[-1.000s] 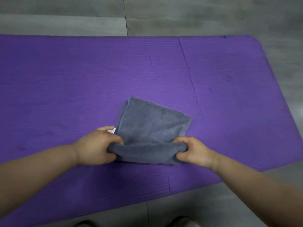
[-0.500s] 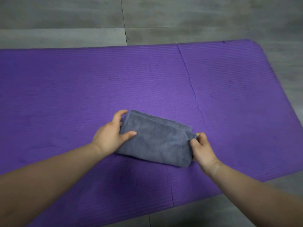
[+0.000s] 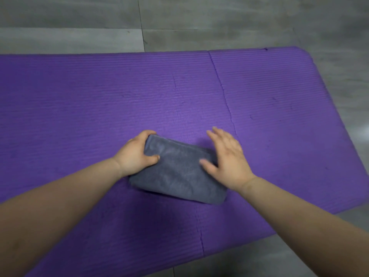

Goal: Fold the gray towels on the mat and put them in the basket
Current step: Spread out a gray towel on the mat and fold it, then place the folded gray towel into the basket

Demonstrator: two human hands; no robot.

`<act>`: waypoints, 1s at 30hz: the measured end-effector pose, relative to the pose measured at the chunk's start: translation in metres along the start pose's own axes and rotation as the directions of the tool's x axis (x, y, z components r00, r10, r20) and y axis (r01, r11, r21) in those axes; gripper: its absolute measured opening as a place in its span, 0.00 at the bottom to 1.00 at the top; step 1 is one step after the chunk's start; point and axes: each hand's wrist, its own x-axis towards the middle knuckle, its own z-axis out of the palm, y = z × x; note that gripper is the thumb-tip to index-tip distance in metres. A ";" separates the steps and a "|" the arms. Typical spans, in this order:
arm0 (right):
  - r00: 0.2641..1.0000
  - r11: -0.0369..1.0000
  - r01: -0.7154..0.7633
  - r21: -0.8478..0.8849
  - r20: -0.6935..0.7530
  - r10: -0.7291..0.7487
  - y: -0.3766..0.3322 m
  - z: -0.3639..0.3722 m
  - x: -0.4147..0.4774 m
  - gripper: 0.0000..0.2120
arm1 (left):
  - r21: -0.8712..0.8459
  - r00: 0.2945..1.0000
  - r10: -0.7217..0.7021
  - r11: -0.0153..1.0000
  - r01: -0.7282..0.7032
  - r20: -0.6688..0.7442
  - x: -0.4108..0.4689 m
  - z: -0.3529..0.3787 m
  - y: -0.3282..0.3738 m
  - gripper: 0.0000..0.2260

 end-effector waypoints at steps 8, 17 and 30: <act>0.874 0.971 0.196 -0.138 0.473 -0.109 -0.027 0.009 0.030 0.38 | -0.210 0.986 -0.123 0.973 0.097 -0.115 -0.033 0.003 -0.030 0.43; 0.762 0.904 -0.277 0.326 0.647 0.000 -0.045 -0.007 0.028 0.17 | -0.375 0.938 -0.314 0.895 0.242 -0.144 -0.078 -0.003 -0.029 0.40; 0.782 0.564 -0.425 0.708 0.601 -0.165 -0.207 -0.236 -0.110 0.11 | -0.977 0.831 -0.554 0.149 0.150 0.043 -0.257 -0.175 0.161 0.06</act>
